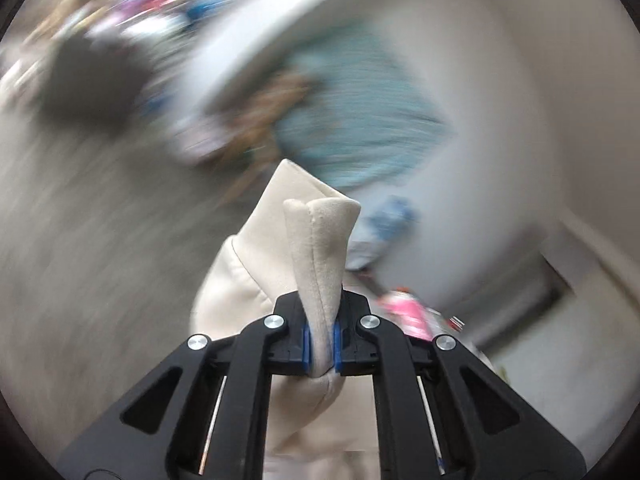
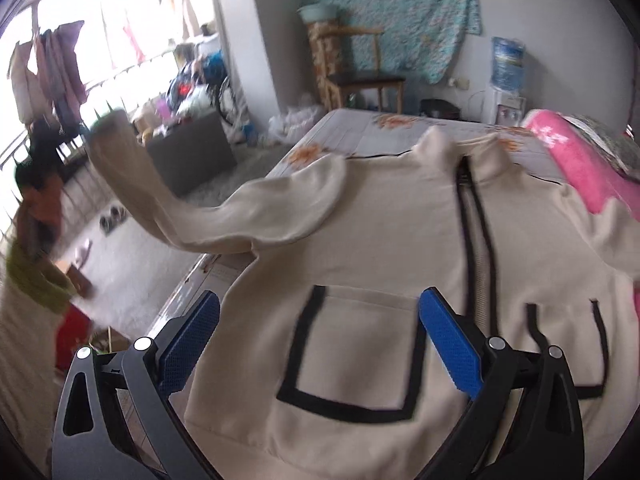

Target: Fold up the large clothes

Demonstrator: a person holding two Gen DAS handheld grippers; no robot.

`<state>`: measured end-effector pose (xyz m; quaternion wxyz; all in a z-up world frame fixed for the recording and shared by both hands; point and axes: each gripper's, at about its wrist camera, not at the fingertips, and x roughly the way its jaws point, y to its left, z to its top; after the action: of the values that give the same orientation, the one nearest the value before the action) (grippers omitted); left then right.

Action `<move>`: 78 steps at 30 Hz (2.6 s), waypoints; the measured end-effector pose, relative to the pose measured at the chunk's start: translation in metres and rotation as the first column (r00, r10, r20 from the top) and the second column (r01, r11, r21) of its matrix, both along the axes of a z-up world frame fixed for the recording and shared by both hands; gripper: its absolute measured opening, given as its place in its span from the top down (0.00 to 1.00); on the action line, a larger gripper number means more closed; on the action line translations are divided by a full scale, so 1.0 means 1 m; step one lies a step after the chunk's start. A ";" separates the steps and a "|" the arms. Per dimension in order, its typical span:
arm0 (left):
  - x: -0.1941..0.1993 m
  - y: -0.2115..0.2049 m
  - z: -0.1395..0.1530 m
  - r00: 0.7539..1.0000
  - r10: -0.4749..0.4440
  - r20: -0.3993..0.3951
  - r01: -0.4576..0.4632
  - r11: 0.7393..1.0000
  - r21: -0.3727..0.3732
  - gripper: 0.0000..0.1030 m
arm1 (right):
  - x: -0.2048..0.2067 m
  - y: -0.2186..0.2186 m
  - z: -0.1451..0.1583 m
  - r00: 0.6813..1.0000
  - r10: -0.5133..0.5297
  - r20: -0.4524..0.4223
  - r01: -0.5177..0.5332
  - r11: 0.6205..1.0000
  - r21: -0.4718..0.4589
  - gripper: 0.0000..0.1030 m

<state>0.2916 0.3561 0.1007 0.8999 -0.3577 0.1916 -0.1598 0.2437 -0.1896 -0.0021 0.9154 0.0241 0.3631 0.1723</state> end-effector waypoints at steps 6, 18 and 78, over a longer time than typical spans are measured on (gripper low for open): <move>0.006 -0.198 0.098 0.919 -0.375 0.120 0.347 0.915 0.206 0.93 | -0.033 -0.071 0.018 0.993 -0.109 0.054 0.107 0.993 0.048 0.05; 0.056 -0.380 -0.076 0.812 -0.446 -0.376 0.569 0.749 0.339 0.55 | -0.054 -0.190 -0.019 0.955 -0.292 -0.061 0.295 0.955 0.045 0.05; -0.198 -0.240 -0.176 0.886 0.127 -0.445 0.167 0.808 0.565 0.75 | -0.134 -0.286 -0.102 0.805 -0.572 -0.156 0.564 0.820 -0.098 0.39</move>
<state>0.0934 0.1161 -0.0758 0.8917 -0.0867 0.4440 -0.0125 0.1100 -0.4754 -0.1045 0.8890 0.1252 0.4236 -0.1207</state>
